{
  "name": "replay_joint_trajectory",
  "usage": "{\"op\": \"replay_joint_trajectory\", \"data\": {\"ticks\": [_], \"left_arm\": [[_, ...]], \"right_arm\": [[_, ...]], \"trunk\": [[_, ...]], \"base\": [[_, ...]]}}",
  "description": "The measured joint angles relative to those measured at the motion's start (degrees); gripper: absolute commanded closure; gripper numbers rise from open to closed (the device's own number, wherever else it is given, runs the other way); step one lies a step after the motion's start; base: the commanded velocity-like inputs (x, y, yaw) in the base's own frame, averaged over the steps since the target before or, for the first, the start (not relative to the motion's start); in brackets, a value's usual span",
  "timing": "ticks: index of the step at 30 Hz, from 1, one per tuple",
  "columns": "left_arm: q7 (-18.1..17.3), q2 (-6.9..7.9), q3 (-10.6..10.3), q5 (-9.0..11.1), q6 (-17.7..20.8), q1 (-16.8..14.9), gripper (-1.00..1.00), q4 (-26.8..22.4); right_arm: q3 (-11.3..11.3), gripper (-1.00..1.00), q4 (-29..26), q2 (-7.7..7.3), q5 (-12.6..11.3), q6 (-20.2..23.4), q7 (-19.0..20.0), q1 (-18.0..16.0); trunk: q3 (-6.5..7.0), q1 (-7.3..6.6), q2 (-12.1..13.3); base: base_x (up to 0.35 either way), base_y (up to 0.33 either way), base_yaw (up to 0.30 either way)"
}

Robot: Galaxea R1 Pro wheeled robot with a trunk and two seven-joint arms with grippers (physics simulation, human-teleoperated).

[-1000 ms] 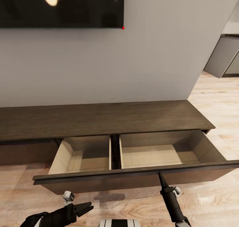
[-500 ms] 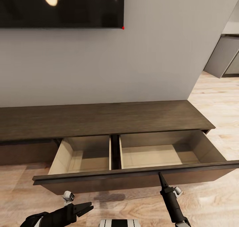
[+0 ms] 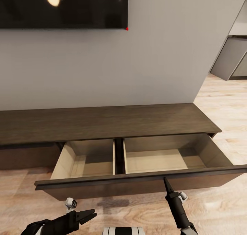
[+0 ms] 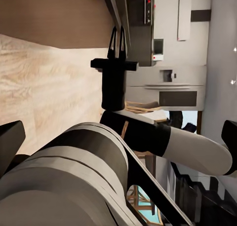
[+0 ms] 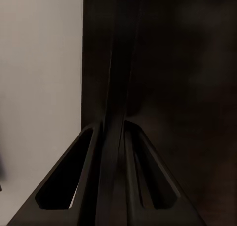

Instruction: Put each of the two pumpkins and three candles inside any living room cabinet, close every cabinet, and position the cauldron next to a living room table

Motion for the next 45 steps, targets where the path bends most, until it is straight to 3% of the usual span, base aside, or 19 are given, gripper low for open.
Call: {"op": "replay_joint_trajectory", "data": {"ticks": [10,11,13,28,45], "left_arm": [[0.0,0.0,0.0,0.0,0.0,0.0,-1.0,0.0],[0.1,0.0,0.0,0.0,0.0,0.0,-1.0,0.0],[0.1,0.0,0.0,0.0,0.0,0.0,-1.0,0.0],[0.0,0.0,0.0,0.0,0.0,0.0,-1.0,0.0],[0.0,0.0,0.0,0.0,0.0,0.0,-1.0,0.0]], "right_arm": [[-0.1,1.0,0.5,0.0,-0.1,0.4,0.7,0.0],[-0.1,-1.0,0.6,0.0,-0.1,0.5,0.7,0.0],[1.5,-1.0,2.8,-0.04,-0.3,0.6,-0.1,0.1],[1.6,-1.0,2.8,-0.01,-0.3,0.5,-0.1,0.0],[1.7,-1.0,2.9,-0.09,-0.1,0.8,-0.1,0.0]], "trunk": [[0.0,0.0,0.0],[0.0,0.0,0.0],[-0.01,0.01,0.0],[-0.01,0.01,0.0],[-0.01,0.03,0.0]], "base": [[-0.001,0.0,0.0],[0.0,0.0,0.0],[0.0,0.0,0.0],[-0.011,0.0,0.0],[-0.173,0.0,0.0]]}}
